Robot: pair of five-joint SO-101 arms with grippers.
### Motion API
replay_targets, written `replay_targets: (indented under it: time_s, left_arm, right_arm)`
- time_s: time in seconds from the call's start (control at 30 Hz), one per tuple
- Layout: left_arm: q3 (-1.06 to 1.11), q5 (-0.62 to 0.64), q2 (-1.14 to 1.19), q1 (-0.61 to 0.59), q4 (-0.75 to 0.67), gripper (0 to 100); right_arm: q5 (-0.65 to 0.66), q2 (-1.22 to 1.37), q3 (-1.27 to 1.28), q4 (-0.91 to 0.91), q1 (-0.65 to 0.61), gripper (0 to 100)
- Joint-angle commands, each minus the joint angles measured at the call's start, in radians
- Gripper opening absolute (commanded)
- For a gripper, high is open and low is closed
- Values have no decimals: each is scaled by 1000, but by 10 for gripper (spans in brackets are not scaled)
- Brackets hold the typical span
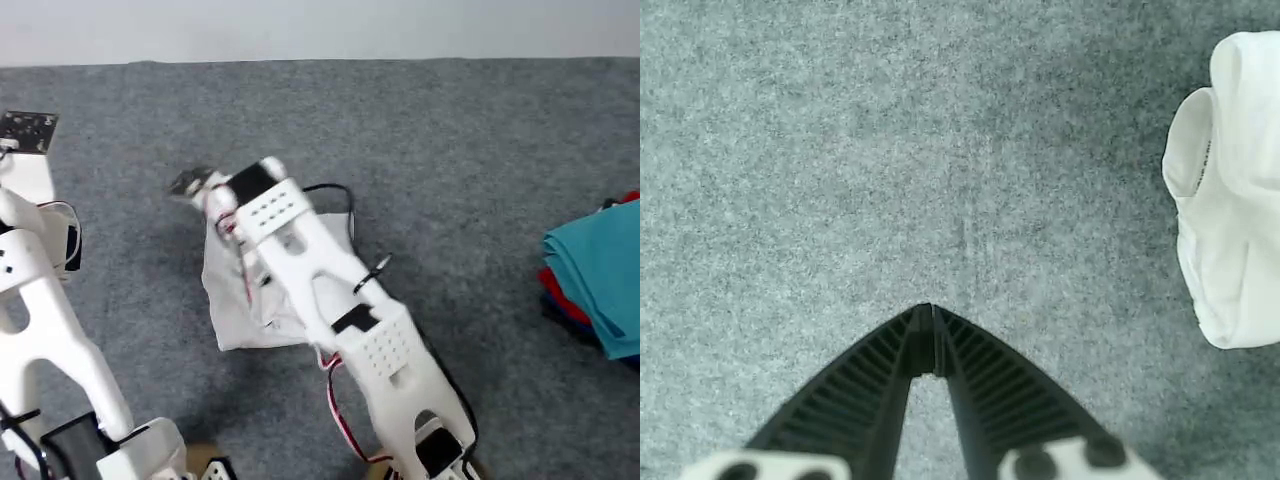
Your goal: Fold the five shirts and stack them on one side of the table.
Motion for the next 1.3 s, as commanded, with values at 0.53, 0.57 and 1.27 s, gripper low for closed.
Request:
replay_targets:
  time_s: [0.53, 0.57, 1.27]
  left_arm:
    - [-2, 3, -35, 0, -18, 3]
    - [-2, 5, -35, 0, -25, 3]
    - [-2, 3, -37, 0, -38, 3]
  right_arm:
    - [8, -225, 0, 39, -64, 10]
    - [9, -217, 3, 39, -39, 10]
    - [-38, -79, 58, 39, -248, 10]
